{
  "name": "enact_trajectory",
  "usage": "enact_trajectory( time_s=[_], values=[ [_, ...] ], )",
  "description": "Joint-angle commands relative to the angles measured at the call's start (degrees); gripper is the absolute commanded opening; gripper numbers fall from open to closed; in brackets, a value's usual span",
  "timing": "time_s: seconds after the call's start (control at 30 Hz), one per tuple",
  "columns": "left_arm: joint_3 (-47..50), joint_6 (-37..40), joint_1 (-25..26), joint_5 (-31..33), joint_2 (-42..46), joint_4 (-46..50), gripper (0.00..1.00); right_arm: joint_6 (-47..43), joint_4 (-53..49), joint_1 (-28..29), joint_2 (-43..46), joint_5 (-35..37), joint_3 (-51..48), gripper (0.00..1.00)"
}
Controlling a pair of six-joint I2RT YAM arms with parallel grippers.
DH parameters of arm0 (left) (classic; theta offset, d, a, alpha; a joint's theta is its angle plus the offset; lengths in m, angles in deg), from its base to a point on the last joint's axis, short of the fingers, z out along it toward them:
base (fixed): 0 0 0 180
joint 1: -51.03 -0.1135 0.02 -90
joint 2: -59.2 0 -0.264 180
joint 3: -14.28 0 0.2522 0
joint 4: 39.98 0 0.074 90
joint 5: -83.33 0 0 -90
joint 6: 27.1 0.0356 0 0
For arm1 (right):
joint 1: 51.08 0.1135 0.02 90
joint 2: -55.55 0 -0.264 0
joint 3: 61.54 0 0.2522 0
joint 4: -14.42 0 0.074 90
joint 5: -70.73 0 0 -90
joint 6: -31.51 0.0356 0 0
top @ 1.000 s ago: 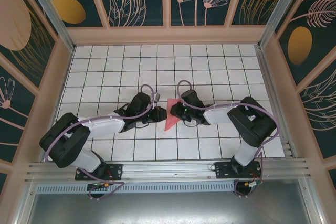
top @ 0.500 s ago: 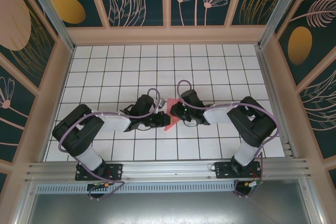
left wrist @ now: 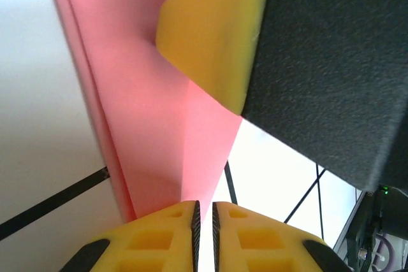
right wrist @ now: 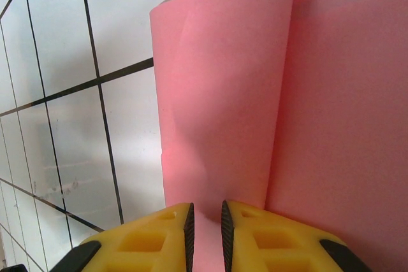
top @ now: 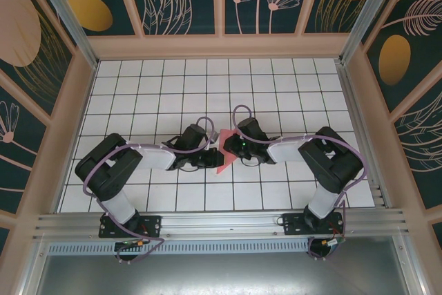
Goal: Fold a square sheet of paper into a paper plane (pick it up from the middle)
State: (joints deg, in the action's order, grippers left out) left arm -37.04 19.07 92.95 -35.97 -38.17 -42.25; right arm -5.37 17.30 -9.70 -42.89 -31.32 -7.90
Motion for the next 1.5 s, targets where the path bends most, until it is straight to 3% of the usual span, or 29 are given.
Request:
enact_trajectory(
  time_s=[0.0,0.33,0.73,0.9,1.13,1.47],
  values=[
    [1.4,1.7,-0.1,1.9,-0.5,2.1,0.16,-0.2,-5.7,0.1,-3.2,2.2,-0.6,0.24],
    [2.6,3.9,-0.1,0.0,-0.5,3.5,0.16,-0.4,-6.3,0.1,-3.7,2.4,-0.3,0.24],
    [3.7,13.7,-0.1,-3.4,-1.7,14.8,0.16,-0.4,-6.9,0.1,-4.0,2.6,-0.1,0.24],
    [3.7,14.8,-0.1,0.0,-1.2,19.0,0.16,-0.4,-7.3,0.1,-4.0,2.7,-0.1,0.24],
    [4.2,13.4,0.0,3.6,3.8,21.1,0.16,-0.2,-6.9,0.1,-4.0,2.7,-0.3,0.24],
    [1.9,7.3,0.0,5.9,14.9,15.8,0.17,-0.1,-6.9,0.2,-4.2,2.6,-0.1,0.24]
  ],
)
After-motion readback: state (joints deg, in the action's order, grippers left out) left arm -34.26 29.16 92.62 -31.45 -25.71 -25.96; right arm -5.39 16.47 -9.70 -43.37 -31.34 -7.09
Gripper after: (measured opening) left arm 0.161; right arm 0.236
